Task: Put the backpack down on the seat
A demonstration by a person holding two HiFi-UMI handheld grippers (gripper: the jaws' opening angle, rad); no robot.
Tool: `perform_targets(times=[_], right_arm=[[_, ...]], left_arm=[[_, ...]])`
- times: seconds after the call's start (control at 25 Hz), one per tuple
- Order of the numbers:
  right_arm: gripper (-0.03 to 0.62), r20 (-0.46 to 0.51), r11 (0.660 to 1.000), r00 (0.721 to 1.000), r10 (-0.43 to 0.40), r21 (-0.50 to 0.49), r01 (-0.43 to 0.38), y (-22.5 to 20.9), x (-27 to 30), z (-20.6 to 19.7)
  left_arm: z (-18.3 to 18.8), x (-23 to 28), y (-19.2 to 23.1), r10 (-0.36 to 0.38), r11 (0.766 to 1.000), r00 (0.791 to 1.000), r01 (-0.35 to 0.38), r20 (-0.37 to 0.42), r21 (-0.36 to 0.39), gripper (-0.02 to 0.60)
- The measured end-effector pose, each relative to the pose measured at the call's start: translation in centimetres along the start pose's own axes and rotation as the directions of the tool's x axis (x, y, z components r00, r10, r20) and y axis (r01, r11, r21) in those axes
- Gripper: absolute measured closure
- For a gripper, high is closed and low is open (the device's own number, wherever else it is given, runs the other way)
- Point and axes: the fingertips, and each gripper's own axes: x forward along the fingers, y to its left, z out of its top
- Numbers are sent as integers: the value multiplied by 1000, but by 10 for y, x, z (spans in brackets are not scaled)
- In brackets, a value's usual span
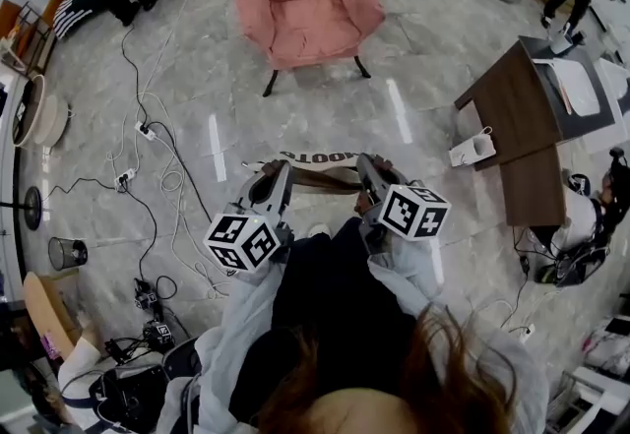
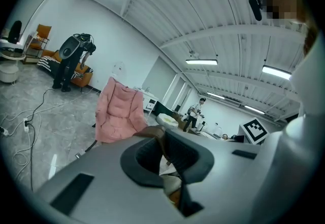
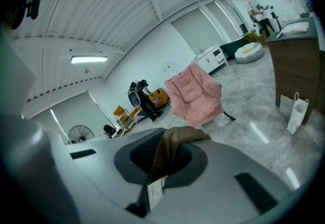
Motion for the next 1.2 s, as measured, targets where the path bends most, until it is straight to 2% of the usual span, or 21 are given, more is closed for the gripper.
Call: perform_targets(times=[0.36,0.64,0.76,0.96,1.2], right_arm=[[585,-30,1000,999,-31,-6,31,-21,18,10],[585,-63,1000,998,-12,12,12,-55,61,31],[585,-82,1000,997,2,12,-1,-66,83,57],[585,-111,1000,994,13,6,-12,-84,121,101],[585,-106,999,993,43,-15,-45,-100,156,148]], left_arm=[[-8,26,10,11,999,999,-12,-35,-34,557],[-8,80,31,38,999,998,-40,-43,-32,558],[5,114,40,53,998,998,-55,-42,-35,557],[24,165,54,77,994,996,-80,-40,-80,558],[43,209,64,100,992,995,-102,-27,-79,558]])
